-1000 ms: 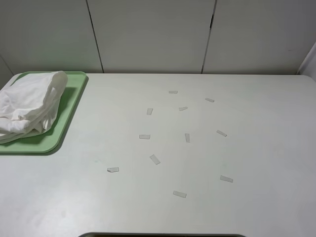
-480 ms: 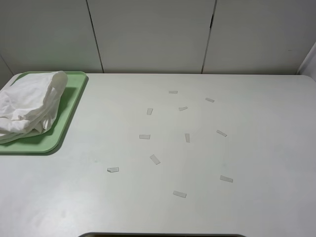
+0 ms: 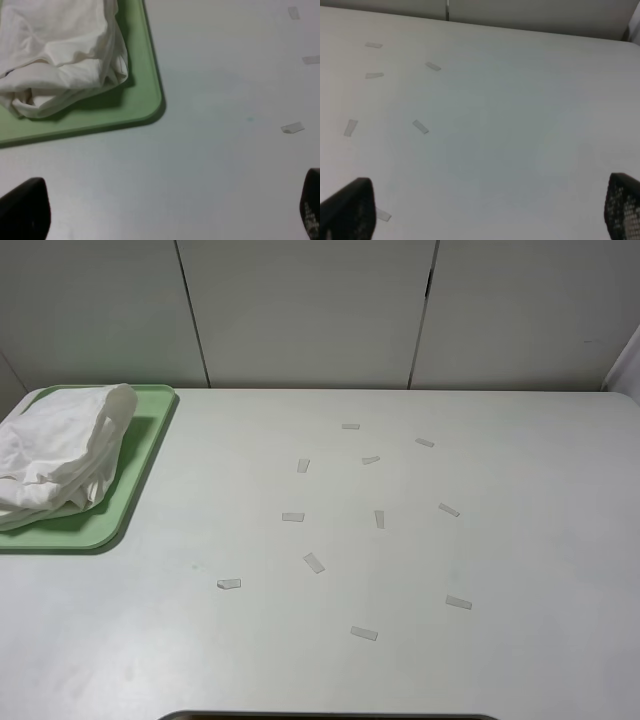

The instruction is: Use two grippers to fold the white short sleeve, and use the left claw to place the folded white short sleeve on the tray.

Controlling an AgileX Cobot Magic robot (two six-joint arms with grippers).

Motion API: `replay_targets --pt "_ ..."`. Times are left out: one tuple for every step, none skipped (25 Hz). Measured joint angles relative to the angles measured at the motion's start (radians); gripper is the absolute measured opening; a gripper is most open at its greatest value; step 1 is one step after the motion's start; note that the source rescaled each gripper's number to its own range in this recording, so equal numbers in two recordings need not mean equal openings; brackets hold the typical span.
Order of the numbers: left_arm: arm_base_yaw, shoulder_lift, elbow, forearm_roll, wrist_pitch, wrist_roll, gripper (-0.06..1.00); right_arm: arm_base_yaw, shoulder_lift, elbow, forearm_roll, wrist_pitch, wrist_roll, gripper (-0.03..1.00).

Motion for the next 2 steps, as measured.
replay_targets --pt "0.000 0.000 0.000 0.000 0.000 0.000 1.00 0.000 0.000 0.000 0.000 0.000 0.000 1.00" --pt "0.000 0.000 0.000 0.000 0.000 0.000 1.00 0.000 0.000 0.000 0.000 0.000 0.000 1.00"
